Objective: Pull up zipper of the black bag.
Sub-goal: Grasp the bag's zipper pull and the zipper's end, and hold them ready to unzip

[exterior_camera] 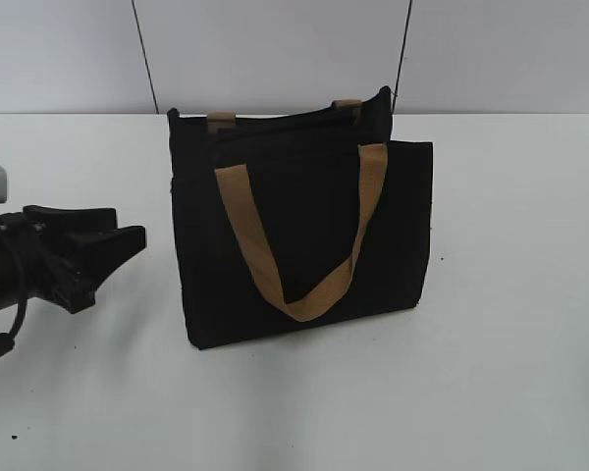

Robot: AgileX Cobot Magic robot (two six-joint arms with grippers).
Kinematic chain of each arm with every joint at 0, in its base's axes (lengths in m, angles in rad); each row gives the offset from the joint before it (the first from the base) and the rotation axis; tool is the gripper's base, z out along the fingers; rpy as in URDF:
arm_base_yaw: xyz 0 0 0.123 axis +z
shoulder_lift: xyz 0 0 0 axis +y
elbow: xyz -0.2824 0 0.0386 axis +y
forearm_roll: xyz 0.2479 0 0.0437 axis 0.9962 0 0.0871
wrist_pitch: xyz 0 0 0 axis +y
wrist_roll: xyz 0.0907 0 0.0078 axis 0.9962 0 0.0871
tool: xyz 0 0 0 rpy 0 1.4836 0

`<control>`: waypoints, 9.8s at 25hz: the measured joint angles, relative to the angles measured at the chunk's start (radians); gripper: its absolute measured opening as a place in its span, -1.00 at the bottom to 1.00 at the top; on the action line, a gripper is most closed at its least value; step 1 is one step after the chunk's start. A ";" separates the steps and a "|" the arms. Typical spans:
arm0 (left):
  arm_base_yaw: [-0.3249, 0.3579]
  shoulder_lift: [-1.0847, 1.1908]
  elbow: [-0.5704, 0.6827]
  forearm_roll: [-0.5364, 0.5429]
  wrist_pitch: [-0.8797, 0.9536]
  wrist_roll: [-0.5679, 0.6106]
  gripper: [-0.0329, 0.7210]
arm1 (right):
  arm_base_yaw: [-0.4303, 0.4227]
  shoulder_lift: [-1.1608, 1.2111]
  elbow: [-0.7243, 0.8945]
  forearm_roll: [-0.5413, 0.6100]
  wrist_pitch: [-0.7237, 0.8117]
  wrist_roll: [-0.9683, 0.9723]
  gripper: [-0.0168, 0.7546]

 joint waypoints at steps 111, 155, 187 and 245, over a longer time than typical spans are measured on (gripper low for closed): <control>-0.126 -0.276 -0.310 0.136 0.328 -0.070 -0.84 | 0.406 1.501 -0.585 1.314 -0.276 -1.433 0.49; -0.126 -0.276 -0.310 0.074 0.310 -0.076 -0.84 | 0.543 1.829 -0.736 1.369 -0.598 -1.318 -0.01; -0.126 -0.276 -0.310 0.067 0.306 -0.104 -0.84 | 0.543 1.844 -0.737 1.500 -0.641 -1.335 -0.56; -0.136 -0.276 -0.310 0.058 0.834 -0.104 -0.84 | 0.165 1.731 -0.738 1.033 -0.364 -0.861 -0.99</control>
